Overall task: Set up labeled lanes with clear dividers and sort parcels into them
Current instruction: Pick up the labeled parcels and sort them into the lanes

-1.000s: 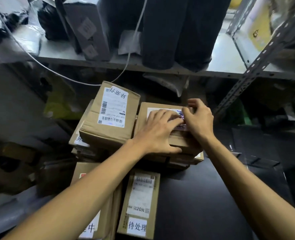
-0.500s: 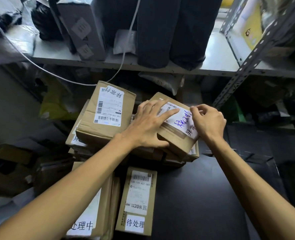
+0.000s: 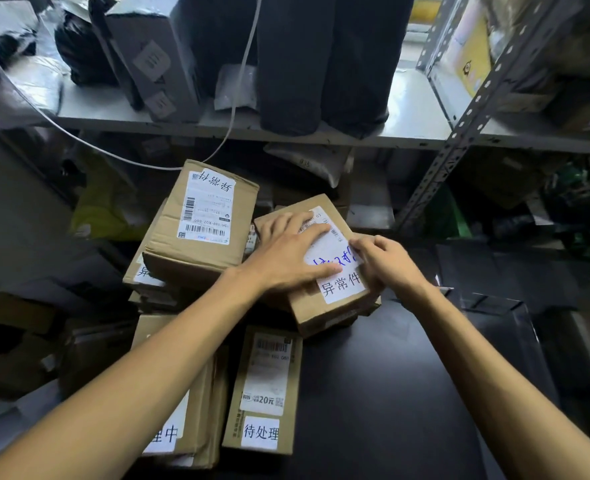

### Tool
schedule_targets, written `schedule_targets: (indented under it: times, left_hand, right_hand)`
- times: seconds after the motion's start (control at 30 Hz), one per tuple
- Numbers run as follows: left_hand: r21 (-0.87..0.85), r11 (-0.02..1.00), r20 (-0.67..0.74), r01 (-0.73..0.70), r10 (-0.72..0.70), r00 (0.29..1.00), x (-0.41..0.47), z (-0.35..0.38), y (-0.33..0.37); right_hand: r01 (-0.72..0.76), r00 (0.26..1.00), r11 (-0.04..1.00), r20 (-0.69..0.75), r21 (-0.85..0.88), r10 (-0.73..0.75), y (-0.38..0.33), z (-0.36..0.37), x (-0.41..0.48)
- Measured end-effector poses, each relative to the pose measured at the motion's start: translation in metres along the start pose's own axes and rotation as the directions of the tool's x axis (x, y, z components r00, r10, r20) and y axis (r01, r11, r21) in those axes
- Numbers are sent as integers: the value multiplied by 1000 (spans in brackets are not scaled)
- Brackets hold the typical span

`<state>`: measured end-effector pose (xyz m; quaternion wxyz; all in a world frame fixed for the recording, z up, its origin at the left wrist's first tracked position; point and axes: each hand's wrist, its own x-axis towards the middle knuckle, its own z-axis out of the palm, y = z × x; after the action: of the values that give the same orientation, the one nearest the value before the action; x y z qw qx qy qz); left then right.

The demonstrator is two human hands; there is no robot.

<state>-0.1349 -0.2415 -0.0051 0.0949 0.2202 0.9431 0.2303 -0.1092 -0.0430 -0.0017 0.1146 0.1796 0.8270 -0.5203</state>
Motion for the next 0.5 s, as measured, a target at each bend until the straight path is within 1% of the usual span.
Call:
schedule_targets:
  times: [0.07, 0.13, 0.23, 0.37, 0.5]
  left_hand:
    - [24, 999, 0, -21, 21, 1000, 0, -1, 0]
    - [26, 999, -10, -43, 44, 999, 1, -2, 1]
    - [-38, 997, -28, -68, 67, 997, 2, 2, 5]
    - [-110, 993, -34, -51, 48, 998, 1, 7, 8]
    - [-72, 997, -61, -4, 0, 998, -1, 8, 10]
  right_hand:
    - [-16, 996, 1000, 83, -5, 16, 3, 5, -4]
    - [-73, 992, 997, 104, 10, 72, 4, 8, -9]
    - [-138, 973, 988, 196, 73, 121, 4, 9, -13]
    - [-167, 958, 975, 258, 149, 125, 4, 7, -16]
    - [-156, 949, 967, 302, 203, 90, 10, 5, -16]
